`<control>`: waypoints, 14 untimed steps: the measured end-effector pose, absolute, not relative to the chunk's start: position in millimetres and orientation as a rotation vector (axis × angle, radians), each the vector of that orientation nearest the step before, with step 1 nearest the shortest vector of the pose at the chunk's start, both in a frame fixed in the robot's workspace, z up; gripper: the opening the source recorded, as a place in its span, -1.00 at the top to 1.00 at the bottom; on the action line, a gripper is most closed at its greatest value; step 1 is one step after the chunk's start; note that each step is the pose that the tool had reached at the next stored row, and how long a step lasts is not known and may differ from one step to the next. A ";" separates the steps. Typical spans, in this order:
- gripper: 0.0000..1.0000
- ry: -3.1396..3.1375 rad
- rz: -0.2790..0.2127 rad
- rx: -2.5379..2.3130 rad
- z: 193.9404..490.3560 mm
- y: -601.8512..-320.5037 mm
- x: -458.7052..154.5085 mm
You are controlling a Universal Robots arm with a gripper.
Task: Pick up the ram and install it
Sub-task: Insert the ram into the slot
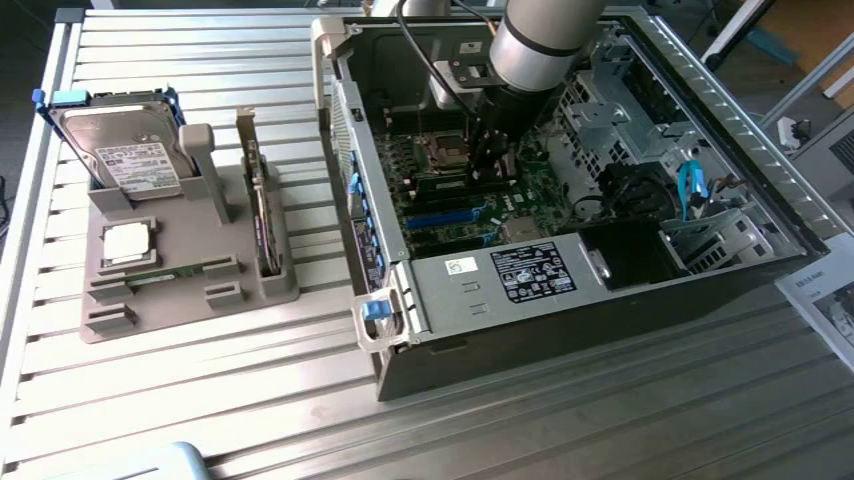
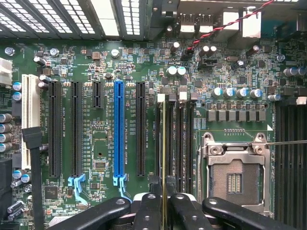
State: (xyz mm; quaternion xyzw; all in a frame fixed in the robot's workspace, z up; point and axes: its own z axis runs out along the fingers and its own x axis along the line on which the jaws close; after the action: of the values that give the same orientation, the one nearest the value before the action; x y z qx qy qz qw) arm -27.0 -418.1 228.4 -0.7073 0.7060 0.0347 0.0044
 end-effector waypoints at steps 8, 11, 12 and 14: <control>0.72 2.213 0.106 -2.217 228.5 -418.1 -27.0; 0.72 2.215 0.104 -2.217 228.4 -418.1 -26.0; 0.72 2.216 0.104 -2.217 228.5 -418.1 -24.8; 0.72 2.216 0.104 -2.217 228.5 -418.2 -23.9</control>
State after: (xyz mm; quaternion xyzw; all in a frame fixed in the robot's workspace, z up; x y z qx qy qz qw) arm -23.9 -418.2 228.5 -0.7069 0.7065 0.0332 0.0027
